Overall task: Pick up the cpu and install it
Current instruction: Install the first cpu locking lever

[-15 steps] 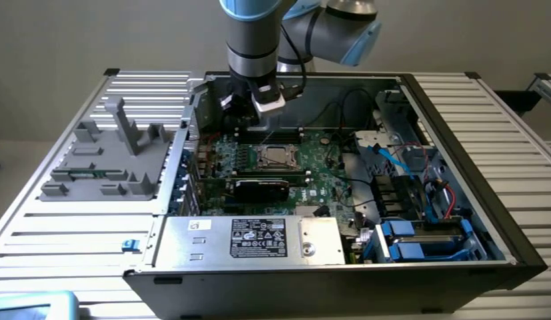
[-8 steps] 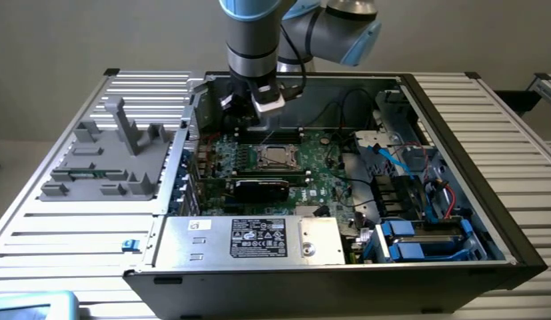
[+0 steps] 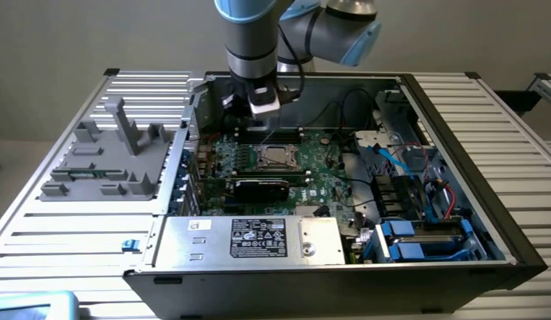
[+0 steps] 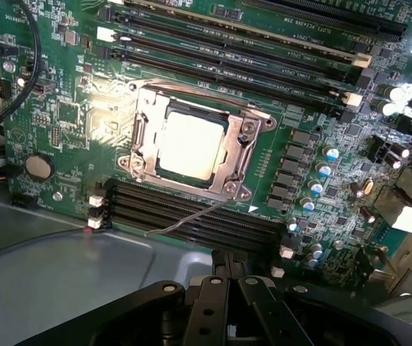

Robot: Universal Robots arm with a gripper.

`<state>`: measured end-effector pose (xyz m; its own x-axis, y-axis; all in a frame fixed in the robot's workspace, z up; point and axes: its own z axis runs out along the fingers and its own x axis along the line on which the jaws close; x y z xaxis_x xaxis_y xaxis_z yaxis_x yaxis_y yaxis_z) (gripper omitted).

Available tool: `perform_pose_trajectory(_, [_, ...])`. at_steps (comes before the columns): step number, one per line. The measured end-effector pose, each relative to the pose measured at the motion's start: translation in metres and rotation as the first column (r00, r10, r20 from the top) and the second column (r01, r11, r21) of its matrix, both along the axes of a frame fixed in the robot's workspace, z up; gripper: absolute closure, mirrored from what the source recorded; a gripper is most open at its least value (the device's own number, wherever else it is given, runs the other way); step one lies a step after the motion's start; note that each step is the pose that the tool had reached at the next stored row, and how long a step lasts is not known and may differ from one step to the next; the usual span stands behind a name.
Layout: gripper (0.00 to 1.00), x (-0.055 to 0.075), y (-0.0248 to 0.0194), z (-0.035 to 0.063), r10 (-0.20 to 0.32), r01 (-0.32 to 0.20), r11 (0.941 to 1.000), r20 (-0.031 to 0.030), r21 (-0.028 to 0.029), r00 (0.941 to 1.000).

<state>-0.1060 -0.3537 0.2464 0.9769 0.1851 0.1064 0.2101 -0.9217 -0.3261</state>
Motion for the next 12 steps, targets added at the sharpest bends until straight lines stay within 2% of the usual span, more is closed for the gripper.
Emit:
perform_pose_trajectory(5, [0.89, 0.0, 0.0, -0.0009, -0.075, 0.075, 0.9972, 0.0017, 0.0, 0.9972])
perform_pose_trajectory(9, [0.89, -0.0005, 0.0, -0.0009, -0.088, 0.088, 0.9961, 0.0018, -0.0003, 0.9961])
perform_pose_trajectory(10, [0.89, -0.0008, 0.0, -0.0009, -0.091, 0.091, 0.9958, 0.002, -0.0029, 0.9958])
perform_pose_trajectory(12, [0.89, -0.0012, -0.0001, -0.001, -0.097, 0.097, 0.9951, 0.0034, -0.0167, 0.9953])
